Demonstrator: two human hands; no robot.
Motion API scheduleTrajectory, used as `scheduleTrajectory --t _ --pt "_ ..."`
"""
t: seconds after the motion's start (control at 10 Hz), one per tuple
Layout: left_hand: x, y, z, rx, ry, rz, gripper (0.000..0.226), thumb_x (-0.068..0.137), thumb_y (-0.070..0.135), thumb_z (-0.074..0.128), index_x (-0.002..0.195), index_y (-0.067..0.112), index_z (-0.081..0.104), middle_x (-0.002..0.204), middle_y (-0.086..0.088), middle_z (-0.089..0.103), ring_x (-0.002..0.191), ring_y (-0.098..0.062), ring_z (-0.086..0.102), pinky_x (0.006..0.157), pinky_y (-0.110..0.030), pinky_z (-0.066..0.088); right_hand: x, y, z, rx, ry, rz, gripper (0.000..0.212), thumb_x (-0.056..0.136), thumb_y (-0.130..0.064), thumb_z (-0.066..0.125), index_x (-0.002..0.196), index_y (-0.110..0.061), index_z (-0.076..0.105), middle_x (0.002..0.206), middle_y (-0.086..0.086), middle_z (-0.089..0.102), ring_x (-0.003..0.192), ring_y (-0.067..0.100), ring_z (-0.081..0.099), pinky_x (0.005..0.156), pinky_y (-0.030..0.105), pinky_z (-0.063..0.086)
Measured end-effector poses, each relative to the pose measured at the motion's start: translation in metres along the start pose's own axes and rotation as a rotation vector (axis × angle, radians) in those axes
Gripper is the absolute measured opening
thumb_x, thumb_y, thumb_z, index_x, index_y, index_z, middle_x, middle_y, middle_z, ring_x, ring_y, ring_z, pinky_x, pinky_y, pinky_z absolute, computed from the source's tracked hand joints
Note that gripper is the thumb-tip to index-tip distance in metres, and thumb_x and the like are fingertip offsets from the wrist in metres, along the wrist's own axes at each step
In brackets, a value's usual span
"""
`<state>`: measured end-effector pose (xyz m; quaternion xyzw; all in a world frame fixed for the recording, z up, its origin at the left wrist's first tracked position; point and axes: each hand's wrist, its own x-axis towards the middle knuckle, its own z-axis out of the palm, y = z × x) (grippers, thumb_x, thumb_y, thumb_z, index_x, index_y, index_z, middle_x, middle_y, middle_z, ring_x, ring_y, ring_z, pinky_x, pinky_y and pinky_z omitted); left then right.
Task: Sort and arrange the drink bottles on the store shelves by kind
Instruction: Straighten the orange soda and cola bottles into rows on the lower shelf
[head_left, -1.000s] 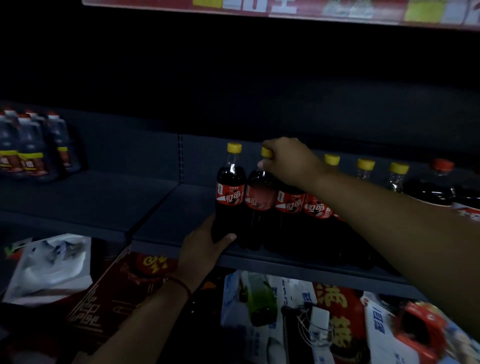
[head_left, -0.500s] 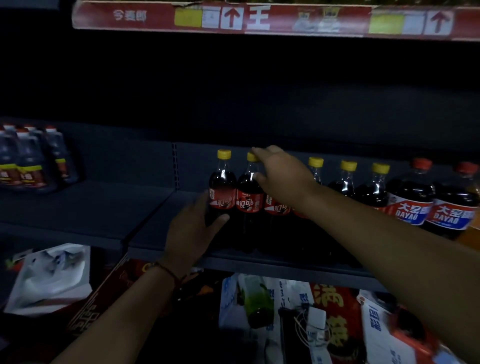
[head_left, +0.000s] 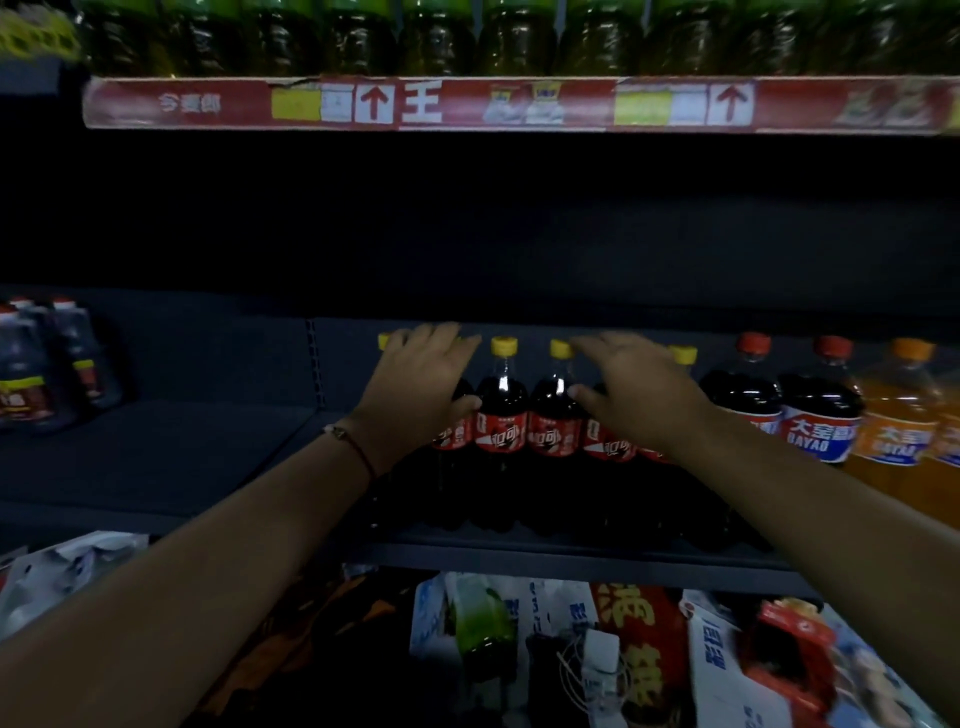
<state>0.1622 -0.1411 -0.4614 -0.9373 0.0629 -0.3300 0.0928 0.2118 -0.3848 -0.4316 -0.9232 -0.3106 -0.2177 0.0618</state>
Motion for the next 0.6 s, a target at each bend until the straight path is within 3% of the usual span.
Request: scheduleTrajectory --t 0.2,0.4,0.5,0.6 --pt "0.003 0.01 -0.002 0.048 0.027 -0.031 0.063 0.083 0.051 0.068 0.131 0.012 0.058 0.118 -0.014 0.06 0.108 -0.036 0.058 0.091 -0.047 0.045 -0.004 0.013 0.012 0.032 0.079 -0.072 0.06 0.093 -0.041 0.058 0.147 -0.02 0.042 0.134 0.004 0.056 0.129 0.026 0.043 0.108 0.039 0.034" --pt "0.004 0.059 -0.035 -0.104 -0.049 -0.112 0.047 0.089 0.046 0.047 0.125 0.021 0.064 0.116 -0.006 0.067 0.103 -0.032 0.063 0.082 -0.043 0.051 -0.017 0.037 0.01 0.412 0.074 -0.13 0.046 0.091 -0.036 0.061 0.133 -0.017 0.06 0.129 0.005 0.062 0.129 0.026 0.049 0.112 0.044 0.035" --pt "0.011 0.083 -0.059 -0.206 -0.098 -0.142 0.047 0.086 0.044 0.045 0.118 0.02 0.069 0.11 -0.006 0.071 0.089 -0.03 0.068 0.067 -0.039 0.058 -0.025 0.05 -0.015 0.53 0.004 -0.073 0.05 0.089 -0.038 0.057 0.132 -0.015 0.061 0.137 0.004 0.058 0.132 0.024 0.046 0.114 0.043 0.032" --pt "0.018 0.105 -0.086 -0.276 -0.273 -0.212 0.034 0.084 0.039 0.058 0.113 0.027 0.072 0.095 -0.001 0.074 0.078 -0.025 0.071 0.059 -0.031 0.056 -0.039 0.067 -0.049 0.542 -0.115 0.013 0.053 0.088 -0.044 0.054 0.134 -0.018 0.061 0.139 0.0 0.056 0.135 0.026 0.044 0.114 0.041 0.033"
